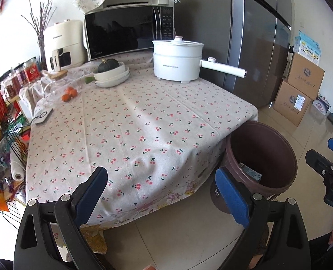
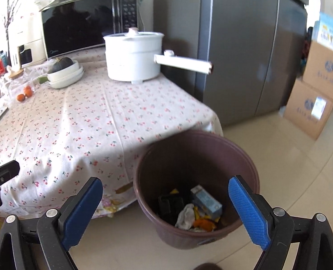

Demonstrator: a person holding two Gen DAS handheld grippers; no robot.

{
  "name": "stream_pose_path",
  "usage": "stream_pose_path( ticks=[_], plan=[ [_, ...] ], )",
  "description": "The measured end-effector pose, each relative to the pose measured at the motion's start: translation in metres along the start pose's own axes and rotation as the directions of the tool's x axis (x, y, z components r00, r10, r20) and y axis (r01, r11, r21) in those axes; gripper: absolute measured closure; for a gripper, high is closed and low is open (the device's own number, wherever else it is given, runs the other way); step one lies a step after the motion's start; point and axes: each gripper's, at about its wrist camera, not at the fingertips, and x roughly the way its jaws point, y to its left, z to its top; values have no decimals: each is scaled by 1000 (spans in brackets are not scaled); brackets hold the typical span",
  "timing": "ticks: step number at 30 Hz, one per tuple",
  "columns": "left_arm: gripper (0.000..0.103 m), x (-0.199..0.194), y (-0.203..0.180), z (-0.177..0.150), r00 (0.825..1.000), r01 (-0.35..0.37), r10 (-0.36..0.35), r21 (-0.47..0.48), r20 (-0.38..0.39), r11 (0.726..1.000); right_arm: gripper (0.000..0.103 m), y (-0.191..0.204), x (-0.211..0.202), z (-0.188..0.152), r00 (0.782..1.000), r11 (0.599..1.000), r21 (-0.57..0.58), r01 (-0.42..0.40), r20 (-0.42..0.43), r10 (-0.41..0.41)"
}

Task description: Collect trash

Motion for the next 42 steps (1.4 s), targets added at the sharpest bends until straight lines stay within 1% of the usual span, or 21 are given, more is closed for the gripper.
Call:
stream_pose_path(
  ticks=[3,8,16,24,42],
  plan=[
    [4,-5,5,-1,1000,-9,10,-19,22,1000,6,5,-1,0,1000,1000,-15,10,16,-10],
    [4,-5,12,2,1000,-1,3,-50,22,999,5,6,5,-2,1000,1000,-2,2,-8,-2],
    [4,0,10,-2,1000,0,-1,-49,-14,999,5,9,6,-3,1000,1000,-11,-5,-18,4],
    [4,-4,10,-1,1000,0,0,-54,-2,999,5,11,8,-4,1000,1000,-14,-6,-26,6],
    [4,-6,9,1,1000,2,-2,-52,-3,999,5,11,10,-5,999,1000,-11,-12,-33,12]
  ],
)
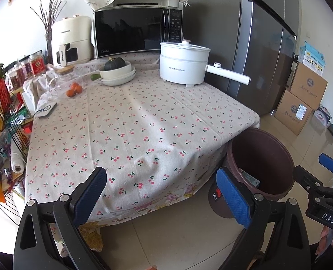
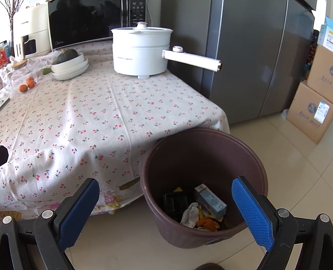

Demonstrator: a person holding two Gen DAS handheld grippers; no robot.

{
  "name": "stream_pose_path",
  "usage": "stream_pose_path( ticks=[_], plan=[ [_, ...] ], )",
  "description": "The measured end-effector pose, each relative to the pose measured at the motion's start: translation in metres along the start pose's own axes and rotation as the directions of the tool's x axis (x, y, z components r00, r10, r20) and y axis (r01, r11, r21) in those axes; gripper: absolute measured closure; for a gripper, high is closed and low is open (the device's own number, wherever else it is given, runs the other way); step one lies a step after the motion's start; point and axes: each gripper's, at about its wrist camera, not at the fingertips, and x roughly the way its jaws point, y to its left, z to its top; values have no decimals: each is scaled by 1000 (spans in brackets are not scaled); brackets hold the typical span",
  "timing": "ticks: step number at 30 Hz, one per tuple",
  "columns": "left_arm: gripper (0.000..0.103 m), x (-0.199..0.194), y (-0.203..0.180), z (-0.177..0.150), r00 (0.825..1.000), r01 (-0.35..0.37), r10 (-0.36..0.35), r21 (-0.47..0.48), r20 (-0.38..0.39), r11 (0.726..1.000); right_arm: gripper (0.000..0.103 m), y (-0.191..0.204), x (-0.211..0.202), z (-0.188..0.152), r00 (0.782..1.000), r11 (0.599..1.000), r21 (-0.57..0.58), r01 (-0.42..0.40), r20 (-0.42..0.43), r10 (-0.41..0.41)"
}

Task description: Collect trash

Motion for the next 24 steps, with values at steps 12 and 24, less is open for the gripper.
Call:
stream_pose_path(
  ticks=[12,24],
  plan=[
    [4,0,-2,0,1000,0,0,-1,0,1000,5,1,1,-1,1000,1000,-3,1,-5,-1],
    [4,-1,-3,0,1000,1,-1,0,4,1000,5,0,2,-1,1000,1000,-4,0,-5,0]
  ],
)
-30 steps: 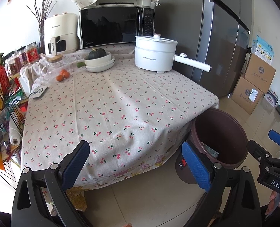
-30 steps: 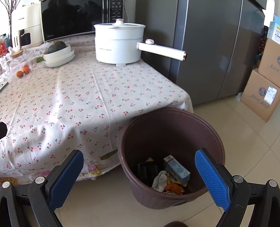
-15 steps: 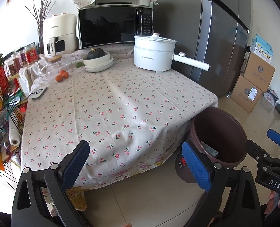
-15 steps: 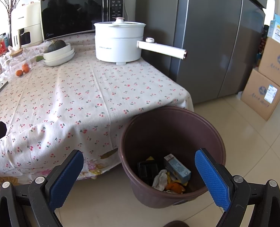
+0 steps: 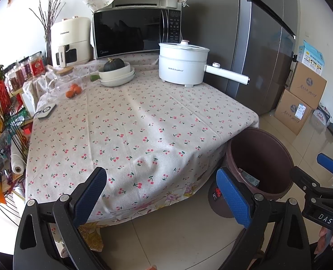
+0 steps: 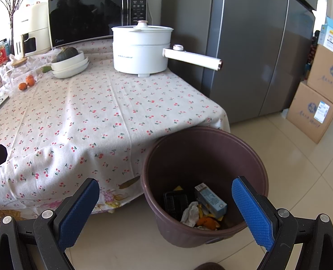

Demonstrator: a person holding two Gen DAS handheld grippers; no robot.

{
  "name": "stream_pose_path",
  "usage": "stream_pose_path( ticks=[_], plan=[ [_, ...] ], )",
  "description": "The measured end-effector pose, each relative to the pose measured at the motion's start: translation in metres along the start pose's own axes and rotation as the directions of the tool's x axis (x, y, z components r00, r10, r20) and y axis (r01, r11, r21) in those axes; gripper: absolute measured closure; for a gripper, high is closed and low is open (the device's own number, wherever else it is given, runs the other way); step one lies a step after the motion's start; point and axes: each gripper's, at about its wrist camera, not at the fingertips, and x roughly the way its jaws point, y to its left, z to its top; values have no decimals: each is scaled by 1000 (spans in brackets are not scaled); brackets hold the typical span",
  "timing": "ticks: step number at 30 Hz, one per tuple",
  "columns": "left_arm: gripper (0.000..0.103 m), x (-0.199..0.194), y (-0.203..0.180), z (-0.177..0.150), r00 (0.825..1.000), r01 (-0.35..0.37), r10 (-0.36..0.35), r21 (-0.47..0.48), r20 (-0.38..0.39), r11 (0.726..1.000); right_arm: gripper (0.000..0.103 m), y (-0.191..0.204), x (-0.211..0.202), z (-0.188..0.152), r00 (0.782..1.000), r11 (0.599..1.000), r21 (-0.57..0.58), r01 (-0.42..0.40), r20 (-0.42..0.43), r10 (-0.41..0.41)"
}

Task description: Collect trash

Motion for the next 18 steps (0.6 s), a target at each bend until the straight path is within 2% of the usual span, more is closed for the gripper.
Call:
stream_pose_path(
  ticks=[15,18],
  plan=[
    [4,-5,-3,0,1000,-14,14,31,17,999,5,-4,1,-1,1000,1000,5,7,12,-7],
    [4,-5,1,8,1000,-14,14,44,3,999,5,-5,0,-1,1000,1000,7,0,16,-1]
  ],
)
